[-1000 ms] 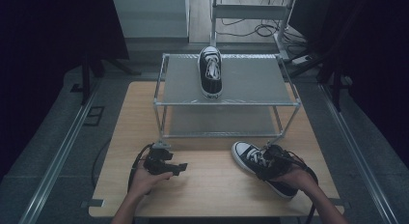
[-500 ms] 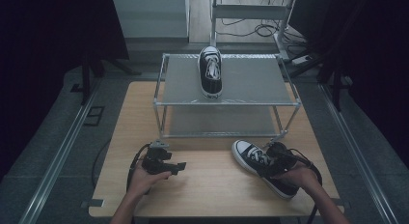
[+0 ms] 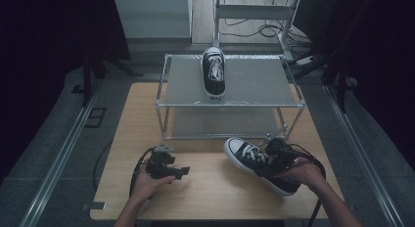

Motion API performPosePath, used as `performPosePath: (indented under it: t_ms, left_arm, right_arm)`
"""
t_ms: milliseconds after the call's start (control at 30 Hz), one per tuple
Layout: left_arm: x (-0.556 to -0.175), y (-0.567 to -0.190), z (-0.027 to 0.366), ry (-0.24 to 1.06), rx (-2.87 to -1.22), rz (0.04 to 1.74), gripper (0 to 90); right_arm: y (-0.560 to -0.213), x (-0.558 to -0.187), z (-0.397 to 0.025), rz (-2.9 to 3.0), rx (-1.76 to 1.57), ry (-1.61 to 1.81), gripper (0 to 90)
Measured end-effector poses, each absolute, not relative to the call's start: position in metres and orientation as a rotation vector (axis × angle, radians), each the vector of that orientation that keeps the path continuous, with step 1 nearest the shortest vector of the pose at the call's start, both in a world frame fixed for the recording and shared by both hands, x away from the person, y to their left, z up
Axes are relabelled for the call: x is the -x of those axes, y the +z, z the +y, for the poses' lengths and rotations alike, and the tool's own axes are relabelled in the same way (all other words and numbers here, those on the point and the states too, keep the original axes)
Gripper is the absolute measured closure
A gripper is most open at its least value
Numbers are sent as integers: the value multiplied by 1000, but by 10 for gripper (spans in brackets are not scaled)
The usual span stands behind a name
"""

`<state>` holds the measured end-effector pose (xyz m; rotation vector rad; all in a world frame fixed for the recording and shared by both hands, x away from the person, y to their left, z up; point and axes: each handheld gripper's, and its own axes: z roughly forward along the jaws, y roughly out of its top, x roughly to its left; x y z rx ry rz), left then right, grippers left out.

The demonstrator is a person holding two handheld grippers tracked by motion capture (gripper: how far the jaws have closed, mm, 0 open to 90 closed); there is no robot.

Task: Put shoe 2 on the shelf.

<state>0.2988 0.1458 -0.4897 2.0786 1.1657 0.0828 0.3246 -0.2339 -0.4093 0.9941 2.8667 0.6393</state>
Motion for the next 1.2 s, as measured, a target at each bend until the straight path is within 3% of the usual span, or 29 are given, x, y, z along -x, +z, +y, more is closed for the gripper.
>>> performPosePath:
  t_ms: [1200]
  left_arm:
    - [-299, -497, 145, 28, -2054, 1205, 234]
  right_arm:
    - [-315, -328, -223, 2780, -908, 745, 197]
